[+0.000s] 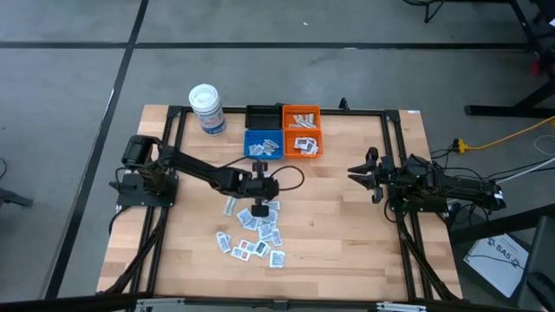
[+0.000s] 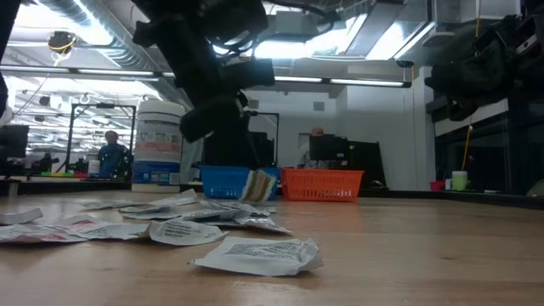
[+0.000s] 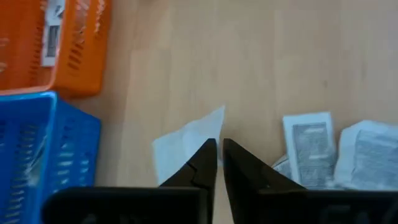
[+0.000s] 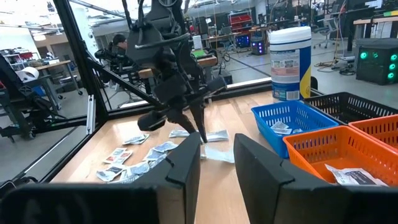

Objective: Pick & Place First Aid Supplies
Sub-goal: Put the bandage pack into the top orange bin

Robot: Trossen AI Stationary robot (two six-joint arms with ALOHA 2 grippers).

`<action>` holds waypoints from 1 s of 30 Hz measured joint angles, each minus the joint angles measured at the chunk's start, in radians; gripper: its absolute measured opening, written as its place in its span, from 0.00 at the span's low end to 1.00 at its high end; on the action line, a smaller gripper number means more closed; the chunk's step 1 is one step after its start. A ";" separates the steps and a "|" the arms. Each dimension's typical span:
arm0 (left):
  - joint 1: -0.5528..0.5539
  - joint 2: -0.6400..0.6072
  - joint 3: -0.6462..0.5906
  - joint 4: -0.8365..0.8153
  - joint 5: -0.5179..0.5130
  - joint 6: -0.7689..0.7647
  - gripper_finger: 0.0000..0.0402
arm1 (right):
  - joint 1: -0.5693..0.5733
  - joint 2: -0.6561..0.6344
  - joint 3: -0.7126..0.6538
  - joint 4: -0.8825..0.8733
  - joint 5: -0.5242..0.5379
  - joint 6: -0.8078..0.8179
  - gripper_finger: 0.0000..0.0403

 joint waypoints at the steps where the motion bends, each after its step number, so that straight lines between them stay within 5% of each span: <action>1: 0.003 0.000 0.000 -0.001 0.017 0.000 0.09 | 0.000 0.000 0.000 0.000 0.000 0.000 0.25; 15: 0.044 0.010 0.000 -0.015 0.152 0.128 0.47 | 0.000 0.000 0.000 0.000 0.000 0.000 0.25; 20: 0.030 0.033 0.000 -0.017 0.195 0.308 0.49 | 0.000 0.000 0.000 0.000 0.000 0.000 0.25; 30: 0.023 0.105 0.000 0.065 0.003 0.303 0.47 | 0.000 0.000 0.000 0.000 0.000 0.000 0.25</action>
